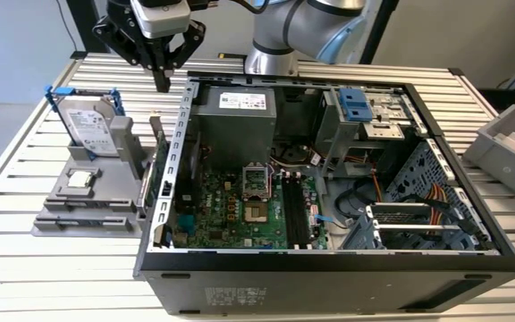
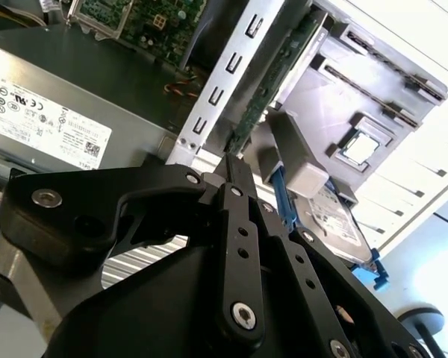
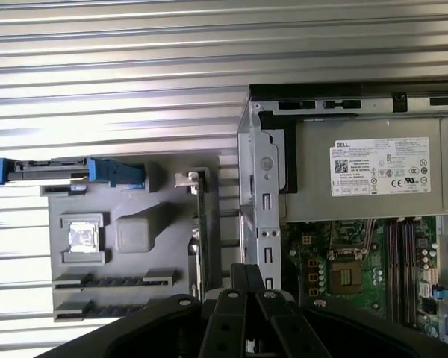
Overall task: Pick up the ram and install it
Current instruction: 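Reach for the ram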
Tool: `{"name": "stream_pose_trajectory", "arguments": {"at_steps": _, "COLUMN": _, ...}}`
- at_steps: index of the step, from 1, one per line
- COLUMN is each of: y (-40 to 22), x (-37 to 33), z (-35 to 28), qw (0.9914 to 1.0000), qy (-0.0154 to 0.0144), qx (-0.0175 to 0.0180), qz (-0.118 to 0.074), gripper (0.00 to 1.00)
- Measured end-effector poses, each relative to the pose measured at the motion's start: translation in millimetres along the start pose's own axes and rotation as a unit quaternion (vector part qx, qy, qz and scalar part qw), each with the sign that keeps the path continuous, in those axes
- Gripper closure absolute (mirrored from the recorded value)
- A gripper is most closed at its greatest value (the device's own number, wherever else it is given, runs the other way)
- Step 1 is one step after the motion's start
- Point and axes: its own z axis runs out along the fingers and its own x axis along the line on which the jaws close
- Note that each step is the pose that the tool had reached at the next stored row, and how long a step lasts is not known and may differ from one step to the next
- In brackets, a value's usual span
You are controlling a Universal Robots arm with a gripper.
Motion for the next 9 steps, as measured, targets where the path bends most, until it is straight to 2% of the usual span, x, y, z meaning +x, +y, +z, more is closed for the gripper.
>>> {"name": "stream_pose_trajectory", "arguments": {"at_steps": 9, "y": -0.7, "x": 10.2, "z": -0.2, "qw": 1.0, "qy": 0.0003, "qx": 0.0, "qz": 0.0, "gripper": 1.0}}
